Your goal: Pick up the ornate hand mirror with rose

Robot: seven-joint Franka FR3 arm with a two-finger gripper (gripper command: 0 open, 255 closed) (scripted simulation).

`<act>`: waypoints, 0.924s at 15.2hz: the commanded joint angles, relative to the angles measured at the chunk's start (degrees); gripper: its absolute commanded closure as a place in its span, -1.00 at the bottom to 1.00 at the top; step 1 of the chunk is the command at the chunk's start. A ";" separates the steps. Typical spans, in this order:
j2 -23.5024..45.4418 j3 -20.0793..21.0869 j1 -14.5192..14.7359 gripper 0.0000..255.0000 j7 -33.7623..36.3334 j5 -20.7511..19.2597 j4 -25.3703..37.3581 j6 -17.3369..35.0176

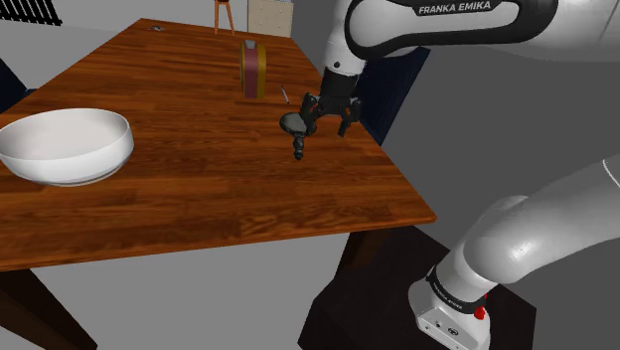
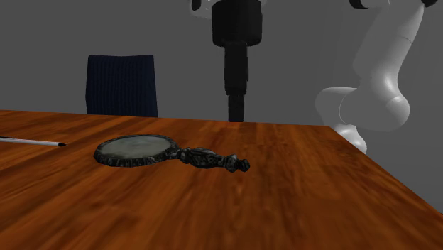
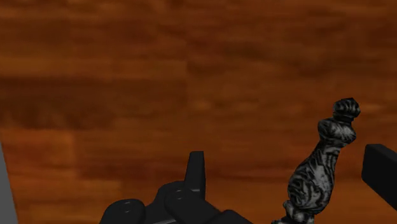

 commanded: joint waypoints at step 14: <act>17.18 4.43 -3.08 -1.00 23.52 -8.31 9.39 7.99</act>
